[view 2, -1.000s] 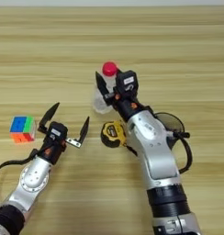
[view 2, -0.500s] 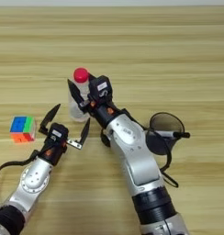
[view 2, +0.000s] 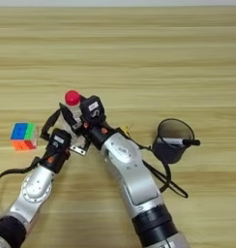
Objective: Move the objects on the table
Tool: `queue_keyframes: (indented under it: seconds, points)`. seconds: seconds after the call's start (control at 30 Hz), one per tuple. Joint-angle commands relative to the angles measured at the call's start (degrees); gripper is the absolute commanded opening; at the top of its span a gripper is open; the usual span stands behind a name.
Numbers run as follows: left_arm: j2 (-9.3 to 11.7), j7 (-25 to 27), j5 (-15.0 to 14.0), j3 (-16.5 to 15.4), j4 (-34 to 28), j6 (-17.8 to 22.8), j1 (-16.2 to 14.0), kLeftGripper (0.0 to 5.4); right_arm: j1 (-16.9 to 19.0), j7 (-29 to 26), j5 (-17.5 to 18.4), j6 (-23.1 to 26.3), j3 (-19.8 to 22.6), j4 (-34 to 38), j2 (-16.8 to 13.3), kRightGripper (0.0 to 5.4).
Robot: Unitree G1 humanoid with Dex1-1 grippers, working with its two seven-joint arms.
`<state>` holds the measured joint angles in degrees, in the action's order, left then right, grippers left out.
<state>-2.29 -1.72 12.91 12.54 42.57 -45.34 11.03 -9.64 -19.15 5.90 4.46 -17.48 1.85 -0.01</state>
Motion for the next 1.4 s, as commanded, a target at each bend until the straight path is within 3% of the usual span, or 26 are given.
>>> queue_keyframes:
  seconds: [0.03, 0.23, 0.8, 1.0, 1.4]
  points:
    - [-0.58, 0.04, -0.57, -0.09, -1.54, 0.12, -0.93, 5.40, -0.34, -0.19, -0.23, -1.76, 0.03, 0.19, 0.72, 2.19]
    - [-0.52, 0.09, -1.81, -1.16, -0.28, 0.73, -0.41, 5.40, -0.09, -0.05, -0.13, -1.45, -0.06, 2.00, 0.88, 2.18]
    - [-0.71, 0.83, -2.90, -2.76, 2.86, 1.21, 0.44, 3.75, -0.31, 0.36, 0.00, 0.14, -1.56, 7.57, 1.95, 2.12]
    - [-0.75, 0.80, -2.76, -2.95, 1.75, 0.98, 0.10, 3.33, -0.32, 0.13, -0.60, -0.26, -1.49, 3.87, 1.53, 2.11]
    - [-0.86, 1.20, -3.04, -2.88, 0.01, 0.81, -0.56, 3.20, -0.31, -0.26, -1.10, -2.11, -1.61, -0.66, 1.30, 2.11]
